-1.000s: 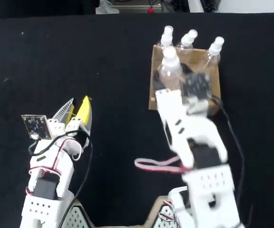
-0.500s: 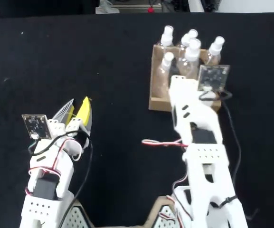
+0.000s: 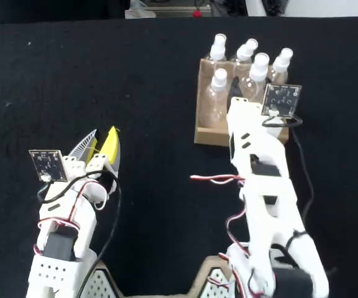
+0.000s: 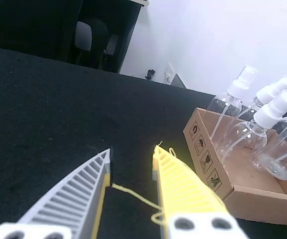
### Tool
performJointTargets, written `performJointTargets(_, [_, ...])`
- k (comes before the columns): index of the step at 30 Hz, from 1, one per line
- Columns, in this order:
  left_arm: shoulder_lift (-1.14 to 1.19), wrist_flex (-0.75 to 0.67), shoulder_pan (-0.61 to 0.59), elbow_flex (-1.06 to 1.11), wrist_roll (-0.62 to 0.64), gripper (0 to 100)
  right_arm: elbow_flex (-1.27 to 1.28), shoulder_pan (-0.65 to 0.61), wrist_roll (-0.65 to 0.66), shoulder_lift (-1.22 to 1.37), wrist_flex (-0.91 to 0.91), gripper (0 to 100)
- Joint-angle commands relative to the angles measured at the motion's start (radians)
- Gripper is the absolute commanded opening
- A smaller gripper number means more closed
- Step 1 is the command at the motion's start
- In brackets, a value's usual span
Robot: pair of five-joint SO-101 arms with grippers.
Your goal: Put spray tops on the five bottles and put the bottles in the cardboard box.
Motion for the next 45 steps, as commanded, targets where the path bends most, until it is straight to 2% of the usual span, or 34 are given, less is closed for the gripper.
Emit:
performJointTargets(1, [0.003, 0.003, -0.007, 0.022, -0.008, 14, -0.018, 0.023, -0.005, 0.064, -0.107, 10.3])
performJointTargets(14, [0.003, 0.003, -0.007, 0.022, -0.008, 14, -0.036, 0.049, -0.005, 0.272, -0.288, 10.3])
performJointTargets(21, [0.003, 0.003, -0.008, 0.022, -0.008, 14, -0.059, 0.048, -0.003, 0.351, -0.296, 10.3])
performJointTargets(45, [0.003, 0.005, -0.015, 0.022, -0.008, 14, -0.051, 0.046, -0.005, 0.363, -0.287, 10.3])
